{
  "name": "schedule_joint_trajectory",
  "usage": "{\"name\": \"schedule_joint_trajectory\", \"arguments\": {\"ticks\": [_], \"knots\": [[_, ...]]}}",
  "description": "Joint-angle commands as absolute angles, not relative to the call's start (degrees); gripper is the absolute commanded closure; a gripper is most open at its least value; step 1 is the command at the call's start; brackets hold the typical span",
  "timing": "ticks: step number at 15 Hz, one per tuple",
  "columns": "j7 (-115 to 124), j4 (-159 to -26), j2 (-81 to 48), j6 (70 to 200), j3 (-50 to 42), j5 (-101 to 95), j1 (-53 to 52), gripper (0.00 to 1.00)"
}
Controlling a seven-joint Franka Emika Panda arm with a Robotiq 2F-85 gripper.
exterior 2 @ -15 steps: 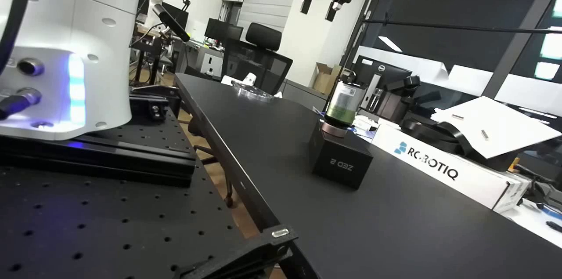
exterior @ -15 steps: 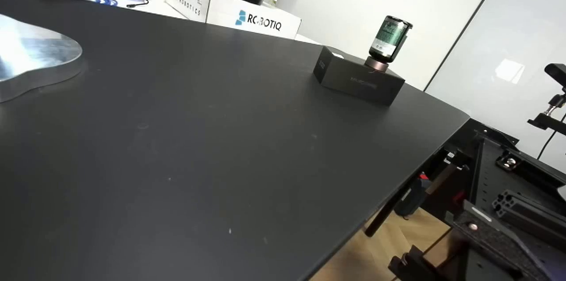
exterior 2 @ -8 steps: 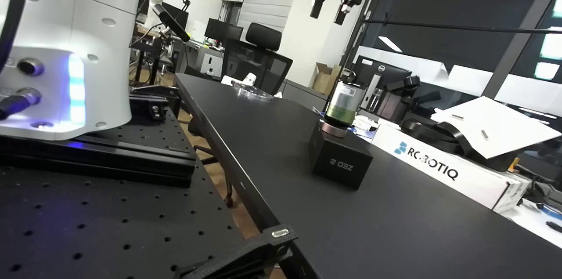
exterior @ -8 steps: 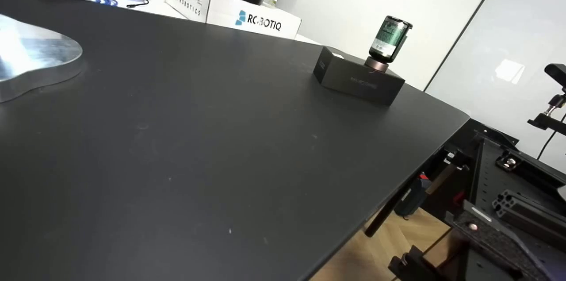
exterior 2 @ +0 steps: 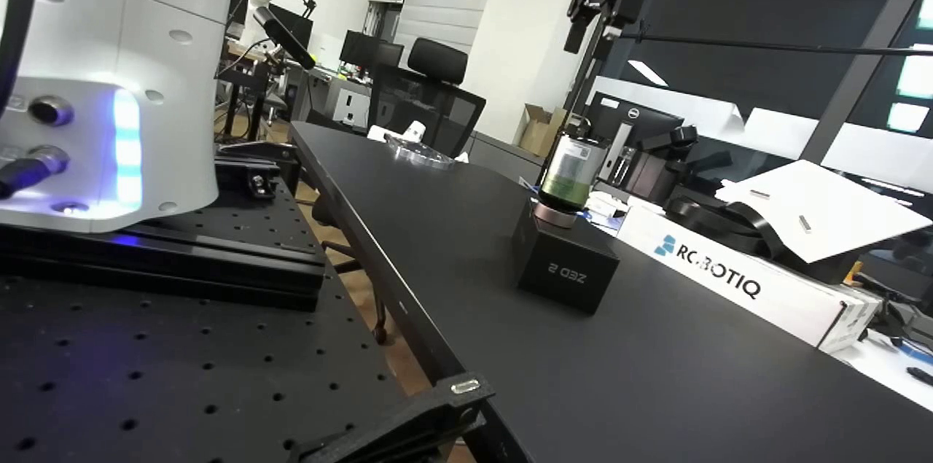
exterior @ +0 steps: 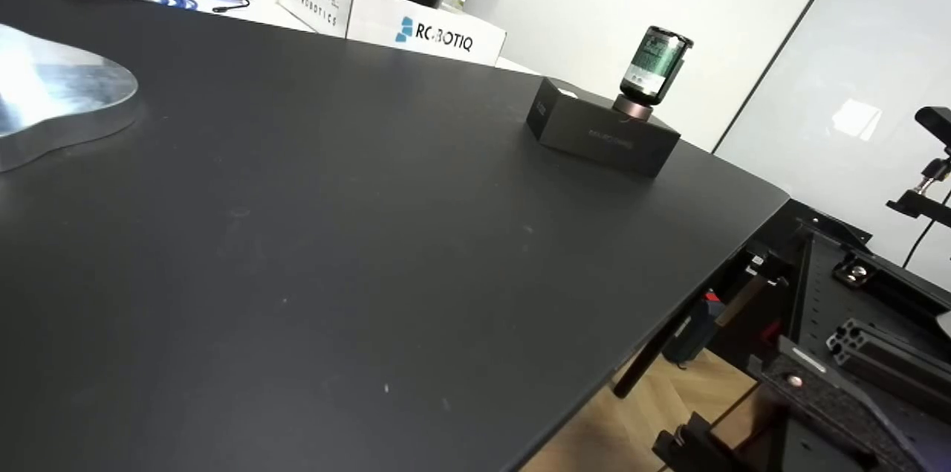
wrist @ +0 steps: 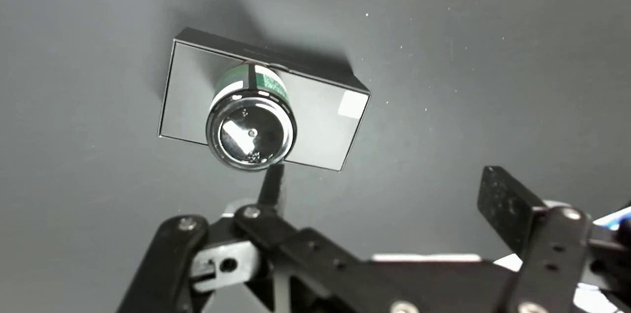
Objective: Put the bottle on the table
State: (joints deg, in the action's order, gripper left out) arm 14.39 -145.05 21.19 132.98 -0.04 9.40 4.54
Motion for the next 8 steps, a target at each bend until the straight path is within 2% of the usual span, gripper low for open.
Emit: {"name": "schedule_joint_trajectory", "arguments": {"ticks": [1,5,8], "knots": [[24.4,-142.6,17.3,136.7,1.1,8.5,6.8,0.00],[37.2,-143.0,15.3,139.1,3.3,2.8,10.3,0.00],[48.0,-142.3,14.4,135.9,4.7,-4.6,12.4,0.00]]}}
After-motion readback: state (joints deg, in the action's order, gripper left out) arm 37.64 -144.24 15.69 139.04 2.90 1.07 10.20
